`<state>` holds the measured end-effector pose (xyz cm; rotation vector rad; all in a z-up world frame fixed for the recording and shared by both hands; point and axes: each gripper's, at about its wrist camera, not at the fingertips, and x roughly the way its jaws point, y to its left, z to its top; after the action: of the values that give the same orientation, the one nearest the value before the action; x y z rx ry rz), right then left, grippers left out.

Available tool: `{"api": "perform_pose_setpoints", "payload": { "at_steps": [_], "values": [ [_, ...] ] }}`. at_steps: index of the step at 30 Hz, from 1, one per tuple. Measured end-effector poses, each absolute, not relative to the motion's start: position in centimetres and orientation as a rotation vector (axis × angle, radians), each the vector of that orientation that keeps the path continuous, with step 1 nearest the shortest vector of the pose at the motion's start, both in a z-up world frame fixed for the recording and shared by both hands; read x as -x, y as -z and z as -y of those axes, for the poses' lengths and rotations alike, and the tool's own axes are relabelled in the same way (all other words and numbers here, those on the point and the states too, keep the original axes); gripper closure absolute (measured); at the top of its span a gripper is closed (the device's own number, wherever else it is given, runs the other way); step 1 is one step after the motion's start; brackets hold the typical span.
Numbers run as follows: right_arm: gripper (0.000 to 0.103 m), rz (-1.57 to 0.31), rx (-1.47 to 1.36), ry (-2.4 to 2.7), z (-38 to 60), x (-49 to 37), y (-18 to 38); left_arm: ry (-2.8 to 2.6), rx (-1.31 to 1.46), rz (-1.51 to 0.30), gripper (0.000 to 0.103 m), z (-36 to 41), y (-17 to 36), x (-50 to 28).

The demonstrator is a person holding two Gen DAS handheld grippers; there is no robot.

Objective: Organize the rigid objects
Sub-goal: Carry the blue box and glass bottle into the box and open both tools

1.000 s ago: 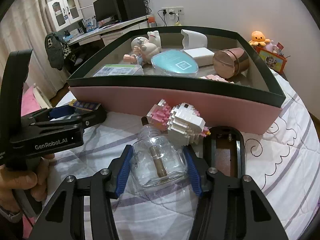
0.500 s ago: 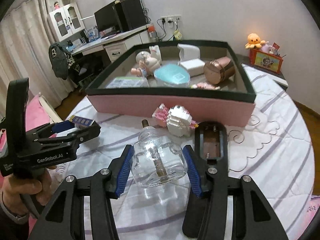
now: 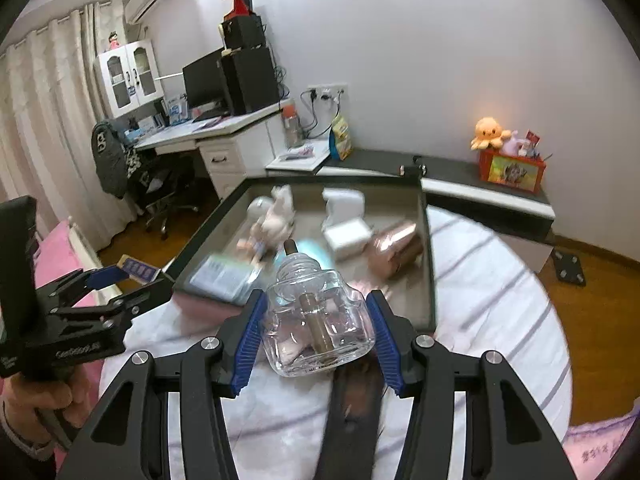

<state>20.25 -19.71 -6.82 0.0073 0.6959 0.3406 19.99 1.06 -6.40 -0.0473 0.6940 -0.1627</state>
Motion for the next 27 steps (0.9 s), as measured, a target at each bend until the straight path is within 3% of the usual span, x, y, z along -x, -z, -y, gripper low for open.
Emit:
{"api": "perform_pose_setpoints", "payload": {
  "at_steps": [8, 21, 22, 24, 25, 27],
  "values": [
    [0.050, -0.676, 0.005, -0.334, 19.4, -24.7, 6.0, 0.170, 0.039, -0.659, 0.019, 0.4, 5.3, -24.0],
    [0.050, -0.760, -0.036, -0.308, 19.7, -28.8, 9.8, 0.161, 0.011, -0.740, 0.016, 1.9, 8.1, -28.3],
    [0.046, -0.760, -0.039, -0.306, 19.8, -28.8, 9.8, 0.158, 0.013, -0.738, 0.012, 1.8, 8.1, -28.3],
    [0.021, -0.760, -0.049, -0.302, 20.0, -28.7, 9.7, 0.152, 0.021, -0.723, 0.005, 1.5, 7.9, -27.9],
    [0.016, -0.753, -0.055, -0.294, 20.1, -28.5, 9.6, 0.150, 0.025, -0.715, 0.002, 1.3, 7.8, -27.7],
    [0.015, -0.747, -0.073, -0.275, 20.6, -28.2, 9.4, 0.139, 0.026, -0.697, 0.001, 1.0, 7.3, -27.1]
  ]
}}
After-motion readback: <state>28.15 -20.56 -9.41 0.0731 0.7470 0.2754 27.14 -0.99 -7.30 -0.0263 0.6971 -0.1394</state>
